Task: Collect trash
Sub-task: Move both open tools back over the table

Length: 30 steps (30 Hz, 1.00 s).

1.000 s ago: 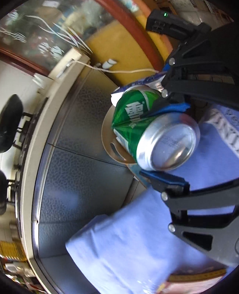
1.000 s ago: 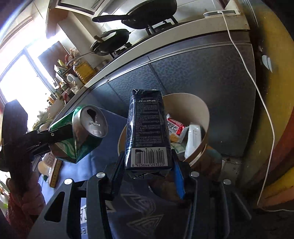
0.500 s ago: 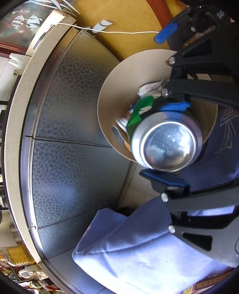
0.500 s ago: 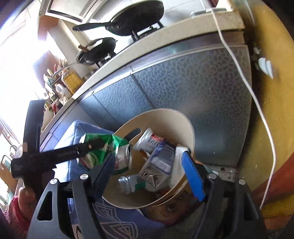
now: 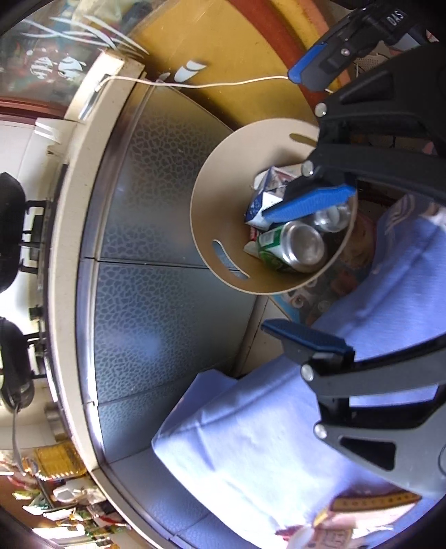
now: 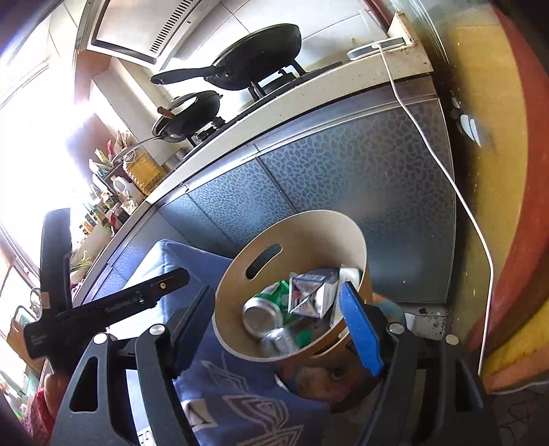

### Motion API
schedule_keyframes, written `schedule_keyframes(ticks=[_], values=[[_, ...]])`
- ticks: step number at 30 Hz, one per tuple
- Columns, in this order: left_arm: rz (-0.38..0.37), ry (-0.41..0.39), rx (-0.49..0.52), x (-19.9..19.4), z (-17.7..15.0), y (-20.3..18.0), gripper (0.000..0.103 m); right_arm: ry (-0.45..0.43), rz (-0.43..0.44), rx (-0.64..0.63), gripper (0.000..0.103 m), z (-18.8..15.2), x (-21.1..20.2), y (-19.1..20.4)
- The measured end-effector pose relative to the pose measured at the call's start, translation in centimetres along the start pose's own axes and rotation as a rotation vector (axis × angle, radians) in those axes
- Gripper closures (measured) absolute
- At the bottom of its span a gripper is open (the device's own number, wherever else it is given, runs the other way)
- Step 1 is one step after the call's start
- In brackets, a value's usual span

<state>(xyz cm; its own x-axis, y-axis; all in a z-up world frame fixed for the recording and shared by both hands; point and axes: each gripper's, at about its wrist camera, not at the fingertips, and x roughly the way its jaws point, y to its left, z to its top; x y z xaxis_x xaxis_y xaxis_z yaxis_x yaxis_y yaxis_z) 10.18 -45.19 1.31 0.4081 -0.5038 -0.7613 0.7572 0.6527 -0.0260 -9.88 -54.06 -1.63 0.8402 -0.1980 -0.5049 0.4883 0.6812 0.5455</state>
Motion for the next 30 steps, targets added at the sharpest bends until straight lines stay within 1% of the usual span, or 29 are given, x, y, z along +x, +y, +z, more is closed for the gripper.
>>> schedule_keyframes(ticks=[4,8,11,14,17,20,26,30], values=[[0.022,-0.034,-0.003,-2.6,-1.2,0.7,0.046,0.003,0.016,-0.020,0.030,-0.4,-0.9,1.7],[0.052,-0.066,-0.028,-5.2,-2.6,2.3,0.046,0.014,0.041,-0.047,0.030,-1.1,-1.5,4.0],[0.082,-0.092,-0.054,-7.3,-4.2,4.3,0.046,0.030,0.062,-0.077,0.030,-1.8,-1.6,6.2],[0.113,-0.110,-0.091,-9.2,-6.1,6.7,0.041,0.060,0.093,-0.101,0.030,-2.9,-1.3,8.6],[0.163,-0.134,-0.131,-11.3,-8.9,10.0,0.040,0.100,0.121,-0.136,0.030,-4.5,-0.7,11.2],[0.218,-0.134,-0.175,-13.0,-12.1,13.4,0.040,0.176,0.157,-0.196,0.030,-6.7,0.9,14.7],[0.365,-0.089,-0.309,-16.3,-20.3,22.1,0.040,0.330,0.236,-0.326,0.030,-12.2,3.9,21.7],[0.458,-0.068,-0.412,-18.3,-24.8,27.5,0.040,0.419,0.287,-0.404,0.030,-15.6,5.3,26.0]])
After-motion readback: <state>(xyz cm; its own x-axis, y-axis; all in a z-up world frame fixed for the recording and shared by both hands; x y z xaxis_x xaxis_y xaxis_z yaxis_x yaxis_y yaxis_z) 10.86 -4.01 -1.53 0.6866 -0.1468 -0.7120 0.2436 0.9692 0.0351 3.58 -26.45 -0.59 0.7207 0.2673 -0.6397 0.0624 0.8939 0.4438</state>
